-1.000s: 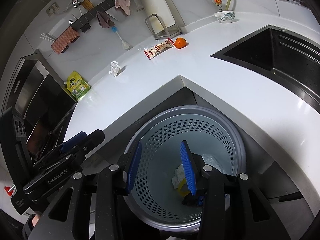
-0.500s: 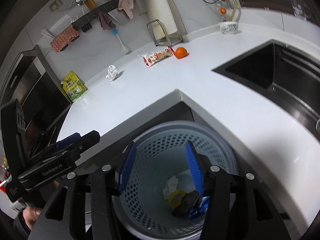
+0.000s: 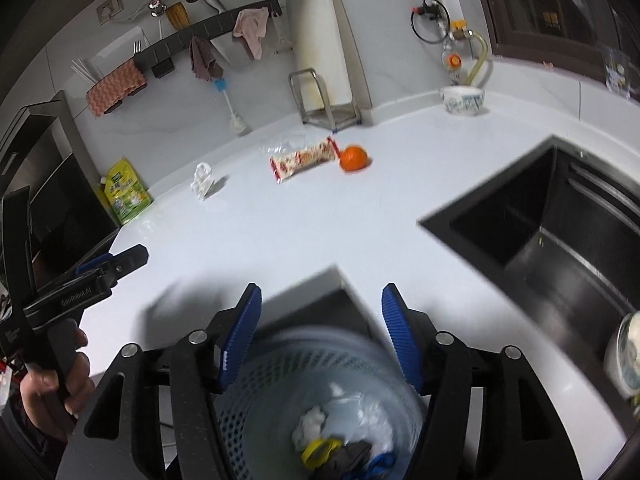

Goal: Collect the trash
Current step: 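Move both open tools back over the counter toward the orange and wrapper, then grasp the orange with the right tool while the left tool grasps the red-and-white snack wrapper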

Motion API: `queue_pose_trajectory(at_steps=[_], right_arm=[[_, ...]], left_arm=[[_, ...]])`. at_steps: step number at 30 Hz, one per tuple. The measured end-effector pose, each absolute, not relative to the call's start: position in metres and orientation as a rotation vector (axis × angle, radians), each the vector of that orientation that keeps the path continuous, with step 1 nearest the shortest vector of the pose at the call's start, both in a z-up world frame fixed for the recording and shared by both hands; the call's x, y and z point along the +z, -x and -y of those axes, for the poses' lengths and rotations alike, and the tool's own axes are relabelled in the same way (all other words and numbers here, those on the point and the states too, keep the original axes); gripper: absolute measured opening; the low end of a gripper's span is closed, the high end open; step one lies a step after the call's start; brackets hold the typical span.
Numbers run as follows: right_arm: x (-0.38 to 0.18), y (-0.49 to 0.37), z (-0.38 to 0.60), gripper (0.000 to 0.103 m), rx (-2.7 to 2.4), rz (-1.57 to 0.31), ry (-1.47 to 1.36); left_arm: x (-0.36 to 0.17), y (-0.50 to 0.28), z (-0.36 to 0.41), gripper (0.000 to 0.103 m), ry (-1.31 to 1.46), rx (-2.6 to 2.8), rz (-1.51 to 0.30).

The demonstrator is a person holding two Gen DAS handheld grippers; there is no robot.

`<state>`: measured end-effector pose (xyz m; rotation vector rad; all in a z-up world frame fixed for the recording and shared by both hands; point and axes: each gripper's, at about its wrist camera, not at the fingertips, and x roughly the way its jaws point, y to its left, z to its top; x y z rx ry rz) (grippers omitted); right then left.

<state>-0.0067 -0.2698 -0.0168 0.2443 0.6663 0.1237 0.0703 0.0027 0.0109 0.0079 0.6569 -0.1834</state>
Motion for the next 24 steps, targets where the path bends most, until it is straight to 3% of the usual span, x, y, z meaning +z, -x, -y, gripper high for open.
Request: queue_pose_trajectory(at_steps=[11, 24], right_arm=[[0.004, -0.098, 0.277, 0.065, 0.11, -0.654, -0.189], [-0.038, -0.222, 0.283, 0.065, 0.087, -0.805, -0.163]], left_arm=[[0.026, -0.148, 0.014, 0.097, -0.041, -0.183, -0.595], [0.001, -0.219, 0.038, 0.097, -0.073, -0.192, -0.661]])
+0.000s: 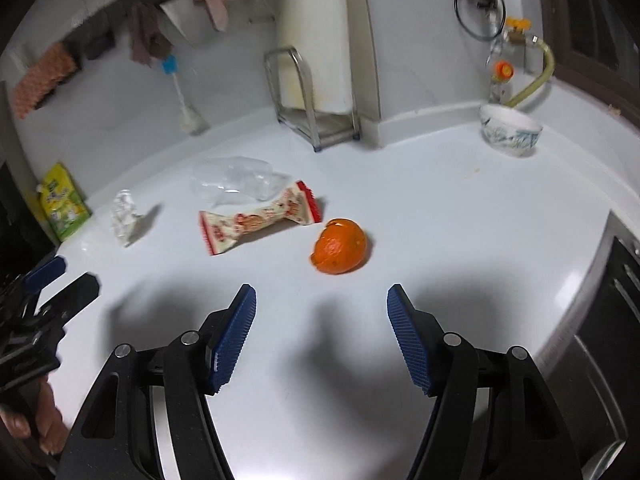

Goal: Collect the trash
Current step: 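Grasp the orange with the right tool while the left tool grasps the red-and-white snack wrapper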

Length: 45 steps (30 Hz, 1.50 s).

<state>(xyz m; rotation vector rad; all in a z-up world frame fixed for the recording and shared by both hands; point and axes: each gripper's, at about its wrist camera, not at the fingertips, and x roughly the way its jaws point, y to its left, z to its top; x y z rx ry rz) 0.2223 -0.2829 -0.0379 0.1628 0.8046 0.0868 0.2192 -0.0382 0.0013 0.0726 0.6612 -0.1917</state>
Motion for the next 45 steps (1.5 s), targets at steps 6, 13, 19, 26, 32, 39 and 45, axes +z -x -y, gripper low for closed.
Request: queue_pose_trajectory(at_steps=[6, 13, 19, 26, 32, 39, 45], right_arm=[[-0.055, -0.257, 0.28, 0.065, 0.052, -0.851, -0.143], [-0.067, -0.28, 0.272, 0.065, 0.014, -0.888, -0.095], [-0.069, -0.289, 0.277, 0.035, 0.01, -0.899, -0.112], [-0.059, -0.278, 0.293, 0.017, 0.047, -0.882, -0.167], [-0.048, -0.244, 0.32, 0.017, 0.089, -0.861, -0.249], [-0.039, -0.203, 0.339, 0.017, 0.157, -0.853, -0.338], [-0.028, -0.177, 0.335, 0.017, 0.26, -0.847, -0.412]], left_arm=[[-0.012, -0.244, 0.041, 0.097, -0.03, -0.187, -0.704], [-0.016, -0.256, 0.047, 0.097, -0.026, -0.183, -0.713], [-0.018, -0.266, 0.056, 0.097, -0.04, -0.185, -0.72], [-0.023, -0.277, 0.073, 0.097, -0.064, -0.221, -0.728], [-0.025, -0.285, 0.089, 0.097, -0.118, -0.357, -0.7], [-0.03, -0.31, 0.102, 0.097, -0.174, -0.441, -0.717], [-0.037, -0.323, 0.117, 0.097, -0.271, -0.464, -0.719]])
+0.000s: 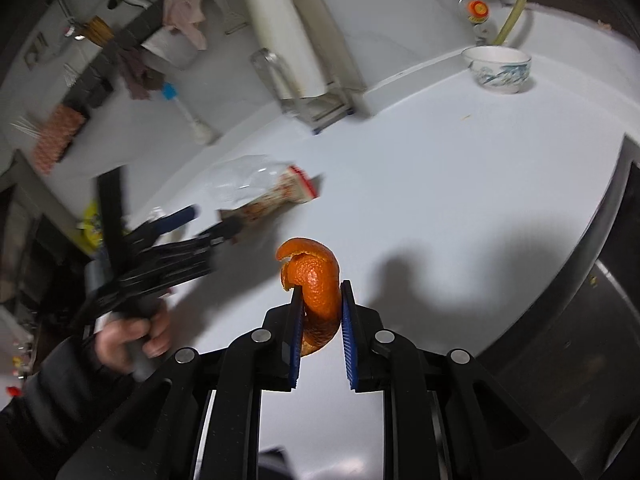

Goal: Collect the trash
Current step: 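Grasp the orange with the right tool while the left tool grasps the red-and-white snack wrapper, then carry orange and wrapper over the trash bin and open both tools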

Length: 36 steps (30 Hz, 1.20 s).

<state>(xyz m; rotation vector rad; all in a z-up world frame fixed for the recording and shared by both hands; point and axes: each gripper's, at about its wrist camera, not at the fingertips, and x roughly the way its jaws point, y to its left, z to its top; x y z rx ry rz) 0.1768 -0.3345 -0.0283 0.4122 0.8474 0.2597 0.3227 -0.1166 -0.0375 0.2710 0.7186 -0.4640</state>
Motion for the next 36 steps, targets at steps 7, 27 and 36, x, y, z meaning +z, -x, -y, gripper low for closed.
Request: queue_pose_trajectory(at_steps=[7, 27, 36], right_arm=[[-0.018, -0.166, 0.327, 0.017, 0.251, -0.815, -0.376], [-0.027, -0.123, 0.336, 0.017, 0.198, -0.792, -0.448], [-0.033, -0.073, 0.32, 0.017, 0.164, -0.784, -0.432]], left_arm=[[-0.045, -0.331, 0.135, 0.096, -0.322, -0.508, -0.752], [-0.046, -0.295, 0.135, 0.042, -0.227, -0.451, -0.823], [-0.013, -0.201, 0.091, 0.042, -0.192, -0.35, -0.749]])
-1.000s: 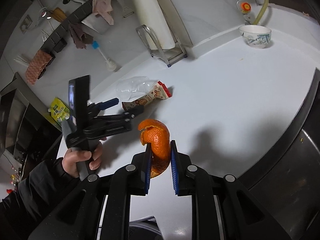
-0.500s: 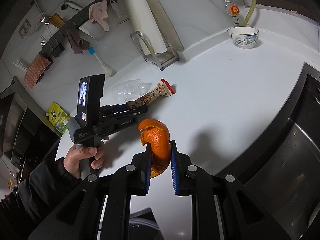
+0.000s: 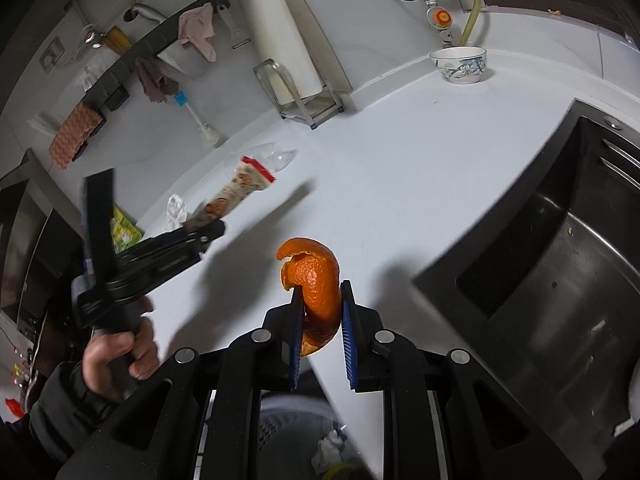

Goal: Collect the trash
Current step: 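Carry orange and wrapper over the trash bin and open both tools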

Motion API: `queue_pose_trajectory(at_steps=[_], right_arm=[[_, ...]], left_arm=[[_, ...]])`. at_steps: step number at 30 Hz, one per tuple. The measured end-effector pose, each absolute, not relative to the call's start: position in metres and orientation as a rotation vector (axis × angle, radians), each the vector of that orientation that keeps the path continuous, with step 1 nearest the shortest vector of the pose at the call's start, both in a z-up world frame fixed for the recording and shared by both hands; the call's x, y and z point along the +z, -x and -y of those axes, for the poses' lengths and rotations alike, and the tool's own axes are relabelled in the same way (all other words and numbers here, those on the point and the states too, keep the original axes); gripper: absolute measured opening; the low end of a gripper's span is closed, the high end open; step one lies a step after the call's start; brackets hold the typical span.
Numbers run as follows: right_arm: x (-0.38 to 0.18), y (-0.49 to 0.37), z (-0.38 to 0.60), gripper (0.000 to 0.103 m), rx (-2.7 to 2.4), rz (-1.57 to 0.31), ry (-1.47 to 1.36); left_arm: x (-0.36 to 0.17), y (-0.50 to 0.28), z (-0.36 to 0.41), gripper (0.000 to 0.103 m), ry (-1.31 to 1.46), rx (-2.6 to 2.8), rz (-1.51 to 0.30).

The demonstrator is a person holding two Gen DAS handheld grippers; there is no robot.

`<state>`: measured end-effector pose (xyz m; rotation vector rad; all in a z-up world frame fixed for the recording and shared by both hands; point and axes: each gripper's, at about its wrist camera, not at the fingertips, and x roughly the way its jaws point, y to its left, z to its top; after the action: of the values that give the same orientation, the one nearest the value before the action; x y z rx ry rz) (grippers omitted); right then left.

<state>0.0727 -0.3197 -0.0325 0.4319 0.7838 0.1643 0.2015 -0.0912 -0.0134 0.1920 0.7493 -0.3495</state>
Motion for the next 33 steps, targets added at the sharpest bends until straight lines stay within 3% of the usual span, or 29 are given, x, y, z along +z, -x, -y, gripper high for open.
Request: queue_pose_trajectory(at_steps=[17, 33], right_arm=[[-0.024, 0.073, 0.279, 0.017, 0.129, -0.719, -0.436], [-0.065, 0.135, 0.268, 0.017, 0.085, -0.815, -0.358]], left_arm=[[0.008, -0.025, 0.046, 0.042, -0.147, -0.365, -0.73], [-0.053, 0.057, 0.052, 0.042, -0.091, -0.356, -0.878]])
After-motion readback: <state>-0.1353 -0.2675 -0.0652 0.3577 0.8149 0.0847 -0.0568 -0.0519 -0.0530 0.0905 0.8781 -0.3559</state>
